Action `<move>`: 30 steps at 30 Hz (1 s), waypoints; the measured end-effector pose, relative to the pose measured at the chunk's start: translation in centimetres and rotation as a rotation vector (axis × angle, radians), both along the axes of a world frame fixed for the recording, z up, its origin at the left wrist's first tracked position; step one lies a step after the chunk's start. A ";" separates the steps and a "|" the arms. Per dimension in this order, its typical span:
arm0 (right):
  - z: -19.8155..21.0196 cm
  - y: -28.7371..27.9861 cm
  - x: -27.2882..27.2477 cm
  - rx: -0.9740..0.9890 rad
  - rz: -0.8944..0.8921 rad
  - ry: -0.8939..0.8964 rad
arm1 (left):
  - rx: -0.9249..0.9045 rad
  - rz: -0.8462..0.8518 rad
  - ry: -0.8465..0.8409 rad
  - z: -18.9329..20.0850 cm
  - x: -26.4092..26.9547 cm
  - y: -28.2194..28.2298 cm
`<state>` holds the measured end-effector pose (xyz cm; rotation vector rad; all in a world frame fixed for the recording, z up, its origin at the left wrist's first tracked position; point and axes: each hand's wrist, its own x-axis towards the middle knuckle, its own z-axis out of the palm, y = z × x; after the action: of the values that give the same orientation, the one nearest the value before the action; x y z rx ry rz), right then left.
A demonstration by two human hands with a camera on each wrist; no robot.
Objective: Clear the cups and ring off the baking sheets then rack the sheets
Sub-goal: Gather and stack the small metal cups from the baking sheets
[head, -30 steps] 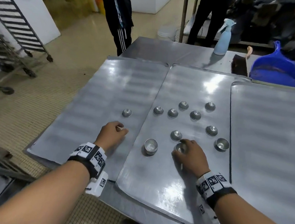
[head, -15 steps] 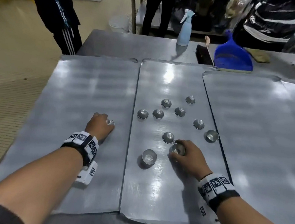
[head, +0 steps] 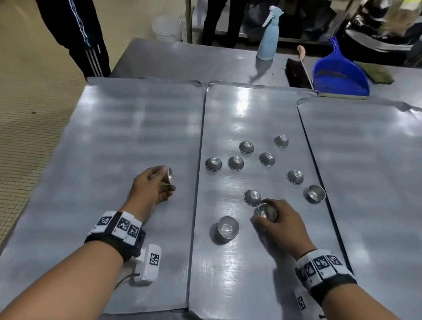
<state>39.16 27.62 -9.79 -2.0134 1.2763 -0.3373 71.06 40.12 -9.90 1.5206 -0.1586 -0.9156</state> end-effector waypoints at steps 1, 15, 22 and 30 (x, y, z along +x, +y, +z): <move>-0.1 0.0 0.0 0.001 0.003 0.003 | -0.060 0.046 0.128 0.3 -0.1 0.1; -0.5 -0.6 -0.6 0.009 -0.027 -0.025 | -0.050 -0.071 0.195 1.8 -1.2 0.7; 0.8 -2.0 -1.4 -0.017 -0.053 -0.126 | -0.142 -0.158 0.209 4.7 -2.7 0.7; 7.9 -2.2 2.6 -0.018 0.197 -0.310 | -0.186 -0.255 0.237 7.1 -8.3 -0.1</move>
<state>41.73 25.45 -1.88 -1.9890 0.8800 -0.5425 62.80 39.98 -2.83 1.2267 -0.2623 -1.2416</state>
